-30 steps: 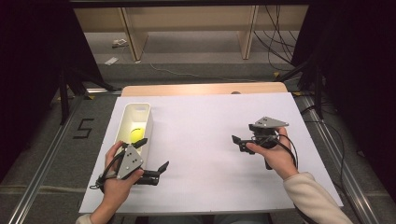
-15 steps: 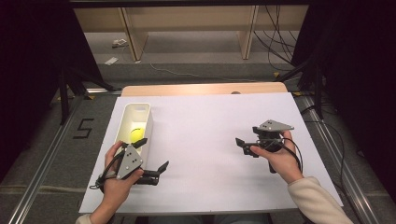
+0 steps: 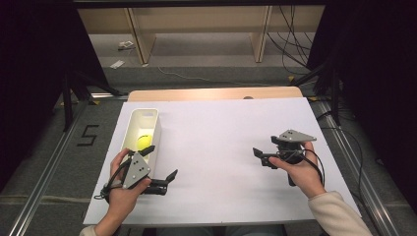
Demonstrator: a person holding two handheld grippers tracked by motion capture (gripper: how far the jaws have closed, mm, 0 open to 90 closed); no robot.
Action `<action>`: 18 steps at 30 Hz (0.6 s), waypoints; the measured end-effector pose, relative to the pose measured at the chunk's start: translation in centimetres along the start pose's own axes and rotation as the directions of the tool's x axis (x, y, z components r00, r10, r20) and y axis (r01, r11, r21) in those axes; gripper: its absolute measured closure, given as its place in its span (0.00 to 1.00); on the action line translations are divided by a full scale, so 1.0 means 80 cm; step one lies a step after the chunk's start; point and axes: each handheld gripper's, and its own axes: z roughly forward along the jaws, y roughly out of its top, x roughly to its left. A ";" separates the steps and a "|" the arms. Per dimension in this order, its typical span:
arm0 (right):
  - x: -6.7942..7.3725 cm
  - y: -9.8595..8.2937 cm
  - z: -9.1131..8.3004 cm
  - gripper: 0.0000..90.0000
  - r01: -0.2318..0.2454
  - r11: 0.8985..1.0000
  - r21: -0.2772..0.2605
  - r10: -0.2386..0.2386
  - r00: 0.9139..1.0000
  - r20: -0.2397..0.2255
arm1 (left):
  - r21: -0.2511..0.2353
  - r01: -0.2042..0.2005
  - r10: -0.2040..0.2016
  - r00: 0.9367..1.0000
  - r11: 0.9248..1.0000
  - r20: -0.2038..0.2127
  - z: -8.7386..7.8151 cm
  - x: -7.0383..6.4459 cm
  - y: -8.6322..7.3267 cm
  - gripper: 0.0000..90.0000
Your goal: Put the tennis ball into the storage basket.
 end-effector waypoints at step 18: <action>-0.003 -0.009 -0.018 0.19 -0.006 1.000 -0.009 0.006 1.000 0.010 | -0.002 0.002 -0.002 1.000 1.000 -0.001 0.000 0.000 0.000 0.00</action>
